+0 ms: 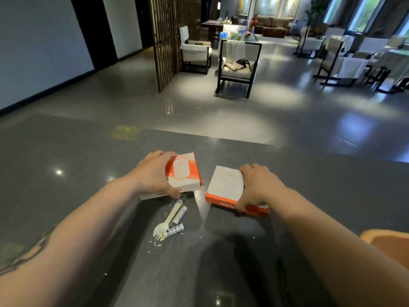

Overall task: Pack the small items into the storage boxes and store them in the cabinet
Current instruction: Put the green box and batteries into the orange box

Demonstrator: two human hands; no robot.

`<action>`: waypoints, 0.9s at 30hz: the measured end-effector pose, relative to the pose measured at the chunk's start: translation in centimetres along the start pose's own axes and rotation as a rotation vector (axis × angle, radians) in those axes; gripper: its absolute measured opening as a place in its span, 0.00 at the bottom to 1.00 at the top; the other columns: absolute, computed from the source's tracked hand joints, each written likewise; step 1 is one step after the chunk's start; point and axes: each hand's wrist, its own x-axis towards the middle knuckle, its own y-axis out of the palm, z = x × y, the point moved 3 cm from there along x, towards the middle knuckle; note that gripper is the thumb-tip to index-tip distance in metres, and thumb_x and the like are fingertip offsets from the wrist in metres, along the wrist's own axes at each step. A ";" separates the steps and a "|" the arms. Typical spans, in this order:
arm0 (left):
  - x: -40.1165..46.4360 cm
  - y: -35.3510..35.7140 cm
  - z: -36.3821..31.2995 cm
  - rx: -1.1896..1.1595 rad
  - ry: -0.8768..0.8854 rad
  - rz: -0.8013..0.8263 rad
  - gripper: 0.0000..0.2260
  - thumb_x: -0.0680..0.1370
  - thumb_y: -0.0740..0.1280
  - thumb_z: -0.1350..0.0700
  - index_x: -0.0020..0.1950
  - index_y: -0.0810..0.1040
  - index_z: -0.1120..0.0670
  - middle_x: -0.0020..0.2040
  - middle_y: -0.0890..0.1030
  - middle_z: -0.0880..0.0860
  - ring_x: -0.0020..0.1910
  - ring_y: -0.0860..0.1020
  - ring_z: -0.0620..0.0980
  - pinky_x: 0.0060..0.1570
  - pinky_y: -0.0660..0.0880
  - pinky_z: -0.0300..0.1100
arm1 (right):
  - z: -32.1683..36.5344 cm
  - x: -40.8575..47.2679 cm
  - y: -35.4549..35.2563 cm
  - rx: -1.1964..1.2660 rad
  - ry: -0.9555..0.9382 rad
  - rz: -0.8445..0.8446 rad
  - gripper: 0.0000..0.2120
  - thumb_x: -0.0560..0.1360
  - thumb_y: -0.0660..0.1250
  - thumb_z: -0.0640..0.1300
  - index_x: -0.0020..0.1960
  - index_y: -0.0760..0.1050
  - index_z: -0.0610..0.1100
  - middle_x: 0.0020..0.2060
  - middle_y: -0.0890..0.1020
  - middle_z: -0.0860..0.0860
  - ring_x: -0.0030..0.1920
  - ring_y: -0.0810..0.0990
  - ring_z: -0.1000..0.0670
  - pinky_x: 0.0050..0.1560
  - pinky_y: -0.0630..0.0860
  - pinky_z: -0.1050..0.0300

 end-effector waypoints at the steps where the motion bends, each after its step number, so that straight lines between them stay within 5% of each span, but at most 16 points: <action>1: -1.2 -0.6 -1.0 -0.036 0.007 -0.026 0.51 0.52 0.79 0.41 0.71 0.63 0.48 0.63 0.69 0.51 0.62 0.66 0.53 0.62 0.66 0.47 | -0.5 -1.3 -1.2 -0.012 -0.009 -0.036 0.49 0.55 0.79 0.56 0.70 0.62 0.46 0.63 0.70 0.46 0.64 0.68 0.44 0.60 0.72 0.47; 8: -7.9 -2.7 -14.3 -0.091 0.178 -0.176 0.53 0.47 0.70 0.32 0.71 0.65 0.48 0.64 0.71 0.53 0.62 0.68 0.55 0.61 0.67 0.50 | -8.6 -14.8 -6.4 0.013 0.007 -0.182 0.49 0.55 0.78 0.57 0.71 0.62 0.48 0.63 0.71 0.48 0.63 0.69 0.45 0.61 0.72 0.47; 18: -13.6 5.4 -33.8 -0.211 0.286 -0.123 0.53 0.53 0.74 0.32 0.73 0.59 0.45 0.67 0.68 0.50 0.65 0.64 0.53 0.63 0.65 0.52 | -25.6 -35.7 -0.3 0.178 0.320 -0.297 0.50 0.52 0.73 0.62 0.70 0.57 0.59 0.64 0.68 0.58 0.60 0.66 0.55 0.61 0.69 0.54; 27: -14.9 10.3 -40.3 -0.174 0.278 -0.086 0.55 0.53 0.68 0.28 0.75 0.54 0.46 0.71 0.62 0.46 0.69 0.59 0.50 0.66 0.61 0.50 | -32.4 -36.0 0.9 0.189 0.297 -0.232 0.52 0.55 0.76 0.58 0.74 0.56 0.55 0.68 0.67 0.54 0.65 0.65 0.52 0.63 0.69 0.53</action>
